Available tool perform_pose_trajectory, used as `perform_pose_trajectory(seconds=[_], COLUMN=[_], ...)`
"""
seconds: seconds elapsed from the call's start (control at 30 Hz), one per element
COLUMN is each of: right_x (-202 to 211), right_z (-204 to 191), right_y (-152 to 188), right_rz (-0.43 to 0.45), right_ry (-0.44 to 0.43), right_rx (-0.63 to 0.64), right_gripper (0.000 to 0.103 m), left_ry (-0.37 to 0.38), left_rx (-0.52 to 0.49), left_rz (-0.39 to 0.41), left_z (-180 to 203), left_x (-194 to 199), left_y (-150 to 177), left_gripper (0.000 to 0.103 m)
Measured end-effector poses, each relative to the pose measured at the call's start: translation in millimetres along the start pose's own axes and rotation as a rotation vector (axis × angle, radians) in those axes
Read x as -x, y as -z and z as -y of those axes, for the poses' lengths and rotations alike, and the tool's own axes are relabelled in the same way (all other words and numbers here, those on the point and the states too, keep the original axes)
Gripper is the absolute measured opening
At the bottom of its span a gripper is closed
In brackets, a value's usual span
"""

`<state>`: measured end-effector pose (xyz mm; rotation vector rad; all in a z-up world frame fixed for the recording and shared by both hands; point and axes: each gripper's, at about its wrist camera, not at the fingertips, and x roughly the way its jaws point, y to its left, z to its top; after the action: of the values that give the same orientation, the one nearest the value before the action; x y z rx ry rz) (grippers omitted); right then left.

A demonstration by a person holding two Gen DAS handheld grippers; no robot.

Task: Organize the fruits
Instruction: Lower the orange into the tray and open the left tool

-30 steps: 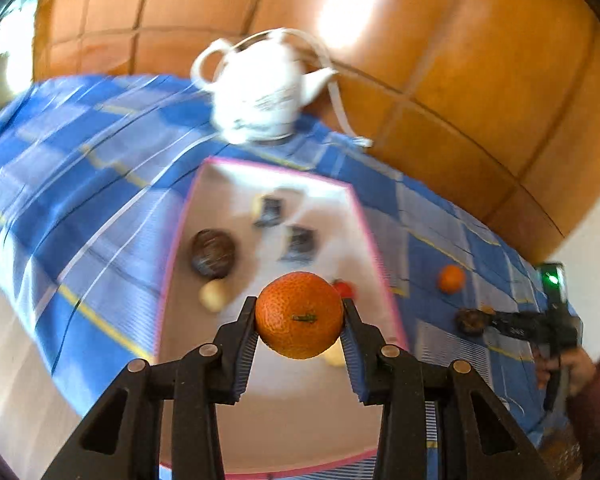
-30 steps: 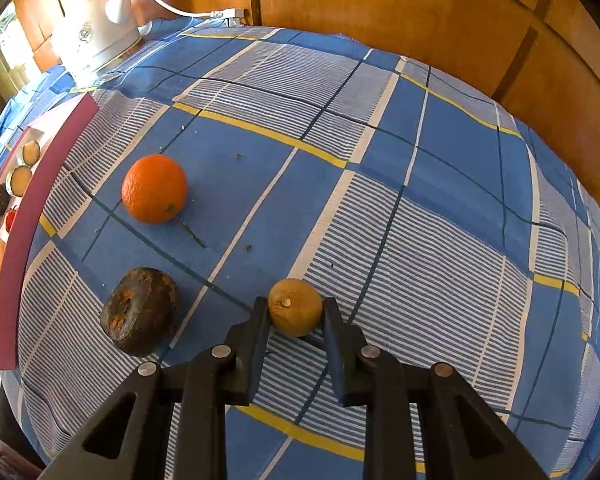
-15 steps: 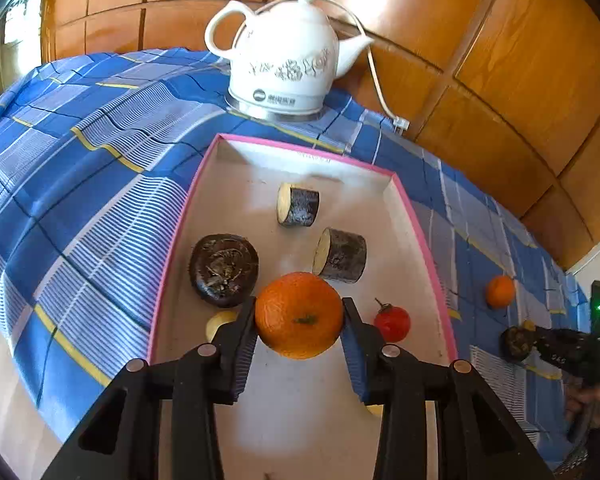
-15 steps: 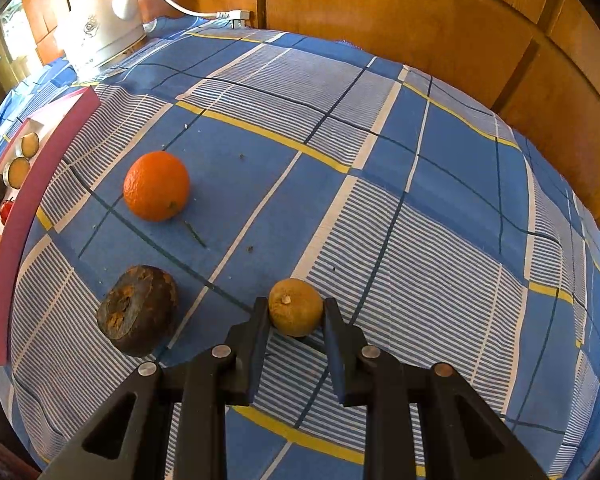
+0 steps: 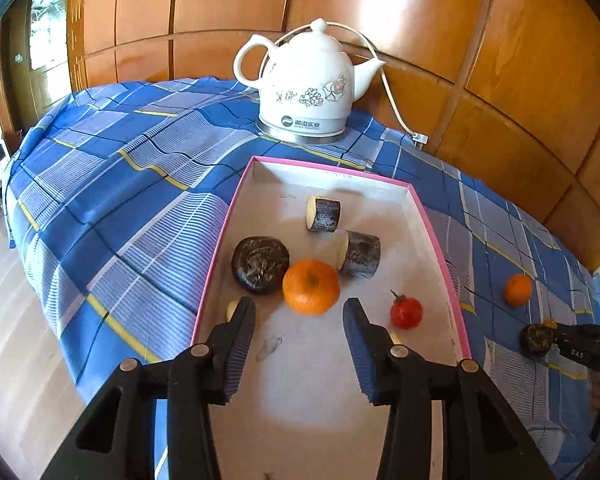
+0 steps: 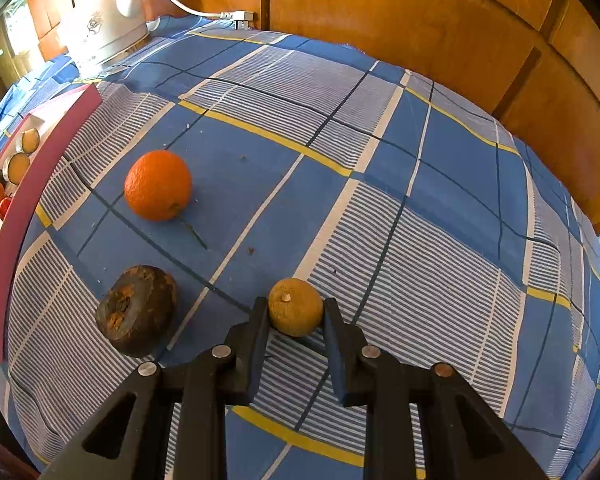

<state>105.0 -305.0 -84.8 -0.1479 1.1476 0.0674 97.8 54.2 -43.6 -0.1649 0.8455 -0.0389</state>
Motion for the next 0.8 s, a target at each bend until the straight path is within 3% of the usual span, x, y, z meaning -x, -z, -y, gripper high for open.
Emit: perform_pose_trajectory(seconds=[0.8], right_x=[9.7], right_z=[-16.9], right_y=[7.3], right_rz=[0.010], right_ry=[0.059], right_rx=[0.042], right_gripper=[0.027], left_ry=[0.024], left_rx=[-0.084], left_rz=[0.043], left_z=[22.3], left_x=[39.7], left_y=[13.8], left_gripper=[0.055])
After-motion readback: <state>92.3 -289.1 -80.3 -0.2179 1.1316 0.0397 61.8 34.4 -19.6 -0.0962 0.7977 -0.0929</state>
